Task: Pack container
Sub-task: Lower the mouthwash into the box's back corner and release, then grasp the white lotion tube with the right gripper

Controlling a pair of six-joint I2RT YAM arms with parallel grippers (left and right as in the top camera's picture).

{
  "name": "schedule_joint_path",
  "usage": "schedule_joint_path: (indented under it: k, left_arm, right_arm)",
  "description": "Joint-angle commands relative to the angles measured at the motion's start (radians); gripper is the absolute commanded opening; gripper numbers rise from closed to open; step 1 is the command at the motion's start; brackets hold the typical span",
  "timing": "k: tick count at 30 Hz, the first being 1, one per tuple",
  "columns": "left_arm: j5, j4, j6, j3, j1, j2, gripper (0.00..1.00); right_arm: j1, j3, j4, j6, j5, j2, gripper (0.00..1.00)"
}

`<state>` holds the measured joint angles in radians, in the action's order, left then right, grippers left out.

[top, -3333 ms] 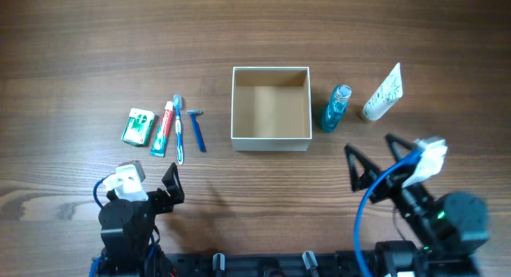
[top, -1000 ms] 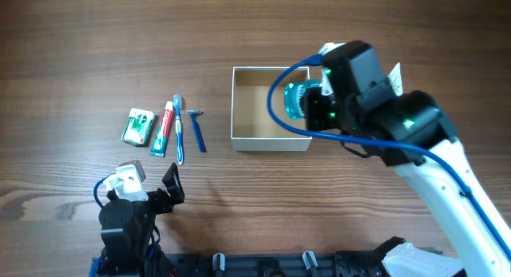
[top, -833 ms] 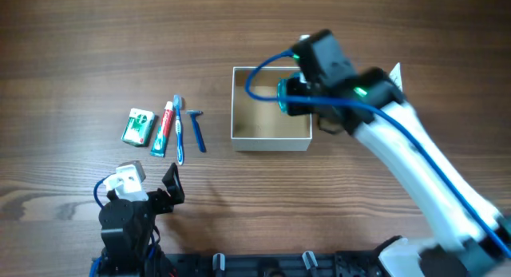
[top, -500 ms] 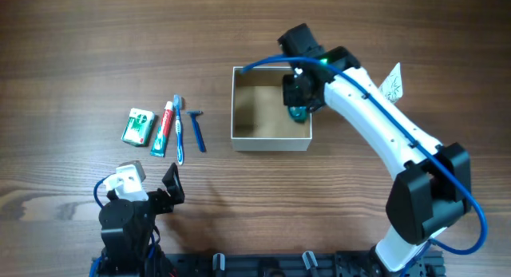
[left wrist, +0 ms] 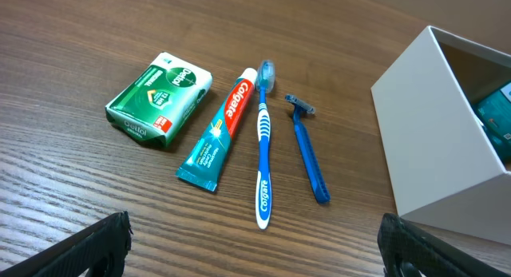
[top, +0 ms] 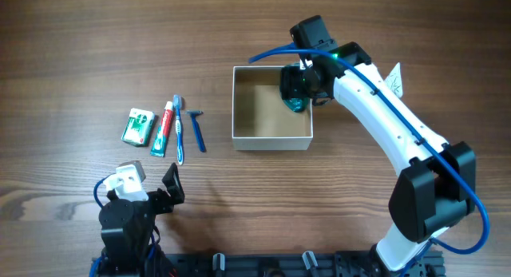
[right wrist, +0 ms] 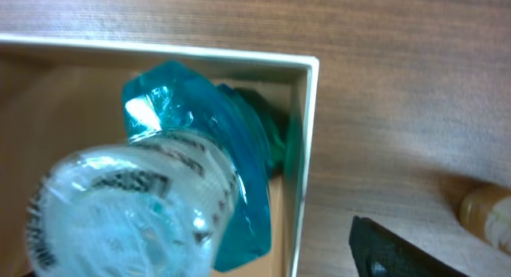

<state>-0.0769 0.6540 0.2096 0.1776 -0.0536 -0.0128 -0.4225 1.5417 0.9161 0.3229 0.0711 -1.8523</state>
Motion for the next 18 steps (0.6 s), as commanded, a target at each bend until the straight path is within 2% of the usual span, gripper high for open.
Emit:
schedule_joint_path:
  k: [1, 5, 8, 11, 13, 15, 18]
  left_arm:
    - [-0.019, 0.004, -0.020, -0.018, 0.004, 0.010, 1.00]
    - [-0.019, 0.004, -0.020, -0.018, 0.004, 0.010, 1.00]
    - [-0.019, 0.004, -0.020, -0.018, 0.004, 0.010, 1.00]
    - [-0.019, 0.004, -0.020, -0.018, 0.004, 0.010, 1.00]
    - [-0.019, 0.004, -0.020, -0.018, 0.004, 0.010, 1.00]
    - [-0.019, 0.004, -0.020, -0.018, 0.004, 0.010, 1.00]
    - [-0.019, 0.004, -0.020, -0.018, 0.004, 0.010, 1.00]
  right_arm:
    - [-0.003, 0.022, 0.048, -0.010, 0.003, 0.100, 0.85]
    - [-0.003, 0.061, 0.123, -0.016, 0.038, 0.272, 0.87]
    - [0.015, 0.096, 0.148, -0.017, 0.135, 0.424, 0.91]
    - [0.141, 0.097, 0.156, -0.036, 0.175, 0.534, 0.90]
    - [0.264, 0.096, 0.186, -0.035, 0.156, 0.529, 0.90]
    - [0.352, 0.092, 0.208, -0.042, 0.053, 0.492, 0.88]
    - [0.417, 0.084, 0.243, -0.080, -0.002, 0.362, 0.85]
